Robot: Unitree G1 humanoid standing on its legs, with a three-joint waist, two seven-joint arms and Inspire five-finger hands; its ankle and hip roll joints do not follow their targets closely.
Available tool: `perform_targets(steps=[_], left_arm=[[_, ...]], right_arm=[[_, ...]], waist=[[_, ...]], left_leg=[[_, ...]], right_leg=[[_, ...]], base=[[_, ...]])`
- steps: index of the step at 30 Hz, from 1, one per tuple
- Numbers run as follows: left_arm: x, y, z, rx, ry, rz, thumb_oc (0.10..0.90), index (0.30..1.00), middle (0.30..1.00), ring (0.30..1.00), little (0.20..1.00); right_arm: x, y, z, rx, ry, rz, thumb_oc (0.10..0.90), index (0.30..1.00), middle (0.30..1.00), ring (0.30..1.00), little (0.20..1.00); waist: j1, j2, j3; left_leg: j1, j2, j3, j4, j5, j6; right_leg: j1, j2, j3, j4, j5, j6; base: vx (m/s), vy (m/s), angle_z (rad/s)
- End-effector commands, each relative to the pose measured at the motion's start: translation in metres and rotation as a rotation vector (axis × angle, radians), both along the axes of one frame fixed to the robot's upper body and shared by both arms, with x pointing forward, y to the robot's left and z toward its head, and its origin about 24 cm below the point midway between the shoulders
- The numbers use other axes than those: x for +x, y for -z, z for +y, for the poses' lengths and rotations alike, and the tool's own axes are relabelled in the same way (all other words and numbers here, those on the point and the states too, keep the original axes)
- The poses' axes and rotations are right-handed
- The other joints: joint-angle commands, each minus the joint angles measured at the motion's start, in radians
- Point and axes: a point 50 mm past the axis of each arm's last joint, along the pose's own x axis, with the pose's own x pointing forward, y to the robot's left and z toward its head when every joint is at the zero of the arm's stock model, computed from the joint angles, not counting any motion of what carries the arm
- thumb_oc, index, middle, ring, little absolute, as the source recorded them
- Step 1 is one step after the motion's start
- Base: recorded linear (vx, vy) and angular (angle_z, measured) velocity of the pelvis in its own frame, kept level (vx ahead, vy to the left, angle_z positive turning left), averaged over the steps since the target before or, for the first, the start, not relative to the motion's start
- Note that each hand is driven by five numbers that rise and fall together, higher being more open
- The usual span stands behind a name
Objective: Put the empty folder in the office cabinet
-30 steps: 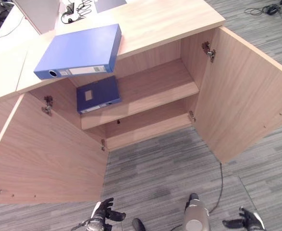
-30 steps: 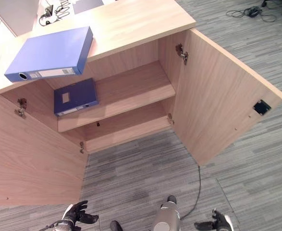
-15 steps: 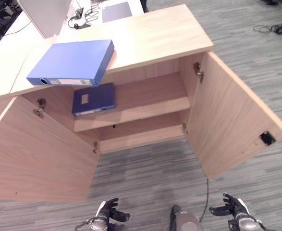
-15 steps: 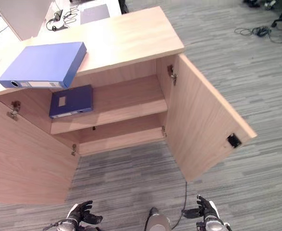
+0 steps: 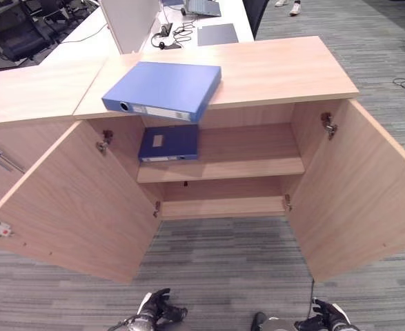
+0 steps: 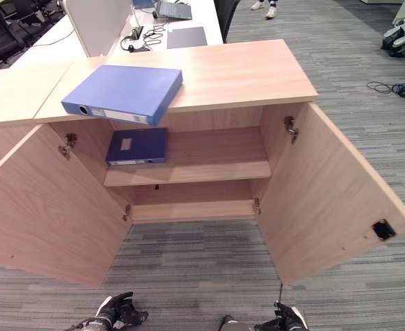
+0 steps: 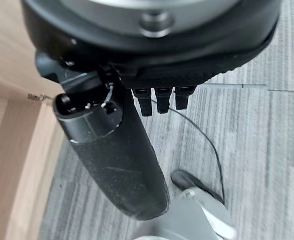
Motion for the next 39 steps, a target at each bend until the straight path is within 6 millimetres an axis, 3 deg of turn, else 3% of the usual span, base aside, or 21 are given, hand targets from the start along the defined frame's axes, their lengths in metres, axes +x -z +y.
perform_targets(steps=[1,4,5,6,9,10,12,14,18,21,22,27,32,36,39], left_arm=[[-0.016,-0.003,0.031,0.120,0.051,0.035,0.800,0.900,0.900,0.900,0.900],[-0.012,-0.006,0.038,0.151,0.073,0.029,0.800,0.900,0.900,0.900,0.900],[-0.004,-0.011,0.043,0.163,0.079,0.000,0.800,0.900,0.900,0.900,0.900],[-0.003,-0.011,0.043,0.163,0.079,-0.001,0.800,0.900,0.900,0.900,0.900],[0.015,-0.022,0.050,0.173,0.064,-0.069,0.800,0.900,0.900,0.900,0.900],[0.020,-0.025,0.055,0.177,0.047,-0.089,0.800,0.900,0.900,0.900,0.900],[0.022,-0.029,0.062,0.197,0.031,-0.097,0.800,0.900,0.900,0.900,0.900],[0.023,-0.029,0.064,0.206,0.011,-0.098,0.800,0.900,0.900,0.900,0.900],[0.027,-0.031,0.067,0.221,-0.022,-0.104,0.800,0.900,0.900,0.900,0.900],[0.030,-0.031,0.063,0.218,-0.001,-0.110,0.800,0.900,0.900,0.900,0.900],[0.033,-0.030,0.060,0.217,0.021,-0.111,0.800,0.900,0.900,0.900,0.900],[0.037,-0.031,0.054,0.212,0.064,-0.122,0.800,0.900,0.900,0.900,0.900],[0.037,-0.030,0.047,0.193,0.097,-0.133,0.800,0.900,0.900,0.900,0.900],[0.036,-0.028,0.044,0.188,0.102,-0.131,0.800,0.900,0.900,0.900,0.900],[0.034,-0.025,0.038,0.165,0.074,-0.125,0.800,0.900,0.900,0.900,0.900]], right_arm=[[0.033,-0.011,0.002,-0.015,-0.072,-0.103,0.800,0.900,0.900,0.900,0.900],[0.035,-0.010,0.008,0.011,-0.038,-0.124,0.800,0.900,0.900,0.900,0.900],[0.039,-0.010,0.011,0.023,-0.023,-0.136,0.800,0.900,0.900,0.900,0.900],[0.039,-0.010,0.011,0.023,-0.023,-0.137,0.800,0.900,0.900,0.900,0.900],[0.056,-0.014,0.023,0.047,-0.051,-0.184,0.800,0.900,0.900,0.900,0.900],[0.065,-0.017,0.028,0.051,-0.077,-0.204,0.800,0.900,0.900,0.900,0.900],[0.073,-0.019,0.035,0.055,-0.099,-0.229,0.800,0.900,0.900,0.900,0.900],[0.078,-0.021,0.038,0.064,-0.091,-0.255,0.800,0.900,0.900,0.900,0.900],[0.081,-0.023,0.040,0.067,-0.077,-0.274,0.800,0.900,0.900,0.900,0.900],[0.081,-0.024,0.035,0.054,-0.060,-0.275,0.800,0.900,0.900,0.900,0.900],[0.079,-0.024,0.031,0.051,-0.035,-0.274,0.800,0.900,0.900,0.900,0.900],[0.070,-0.022,0.021,0.038,0.019,-0.258,0.800,0.900,0.900,0.900,0.900],[0.056,-0.019,0.009,0.022,0.053,-0.221,0.800,0.900,0.900,0.900,0.900],[0.036,-0.011,0.001,0.018,0.092,-0.148,0.800,0.900,0.900,0.900,0.900],[0.028,-0.010,-0.008,-0.003,0.112,-0.117,0.800,0.900,0.900,0.900,0.900]], waist=[[0.019,-0.060,0.010],[0.010,-0.078,-0.002],[0.011,-0.095,-0.003],[0.015,-0.094,-0.006],[0.032,-0.102,0.000],[0.047,-0.103,0.005],[0.062,-0.104,0.007],[0.055,-0.102,0.012],[0.007,-0.062,0.050],[-0.015,-0.055,0.068],[-0.044,-0.052,0.081],[-0.085,-0.044,0.096],[-0.136,-0.024,0.105],[-0.168,-0.012,0.088],[-0.170,0.012,0.078]], left_leg=[[-0.058,0.047,-0.039,0.037,-0.018,-0.055],[-0.064,0.012,0.010,0.067,-0.059,-0.055],[-0.057,-0.025,0.041,0.067,-0.087,-0.042],[-0.059,-0.021,0.046,0.067,-0.086,-0.041],[-0.042,-0.080,0.098,0.052,-0.141,0.013],[-0.027,-0.097,0.126,0.045,-0.164,0.029],[-0.017,-0.145,0.152,0.034,-0.195,0.063],[0.008,-0.192,0.153,0.015,-0.216,0.081],[0.101,-0.264,0.137,-0.038,-0.260,0.100],[0.137,-0.290,0.127,-0.047,-0.284,0.101],[0.169,-0.316,0.118,-0.053,-0.309,0.100],[0.216,-0.347,0.101,-0.049,-0.358,0.095],[0.274,-0.369,0.067,0.010,-0.429,0.086],[0.302,-0.397,0.019,0.037,-0.465,0.079],[0.298,-0.371,-0.015,0.069,-0.445,0.057]], right_leg=[[0.226,-0.156,0.142,-0.132,-0.078,0.203],[0.204,-0.213,0.146,-0.112,-0.003,0.230],[0.160,-0.241,0.161,-0.077,0.076,0.230],[0.153,-0.239,0.167,-0.080,0.082,0.230],[0.042,-0.287,0.150,0.052,0.208,0.230],[0.029,-0.330,0.066,0.099,0.247,0.230],[0.020,-0.358,-0.048,0.156,0.275,0.225],[-0.022,-0.312,-0.012,0.175,0.268,0.224],[-0.118,-0.143,0.056,0.093,0.097,0.170],[-0.161,-0.116,0.063,0.029,0.109,0.162],[-0.200,-0.099,0.073,-0.037,0.140,0.165],[-0.259,-0.127,0.073,-0.119,0.214,0.186],[-0.319,-0.172,0.139,-0.163,0.263,0.204],[-0.314,-0.171,0.219,-0.162,0.277,0.199],[-0.297,-0.160,0.206,-0.139,0.275,0.182]], base=[[0.40,0.371,-0.12],[0.32,0.336,0.16],[0.19,0.229,0.10],[0.16,0.254,0.02],[0.10,0.288,-0.14],[0.10,0.342,-0.27],[0.11,0.288,-0.34],[0.17,0.304,-0.14],[0.20,0.223,0.02],[0.19,0.066,0.21],[0.21,0.046,0.31],[0.23,-0.047,0.35],[0.28,-0.086,0.12],[0.28,-0.111,0.06],[0.24,-0.292,0.50]])
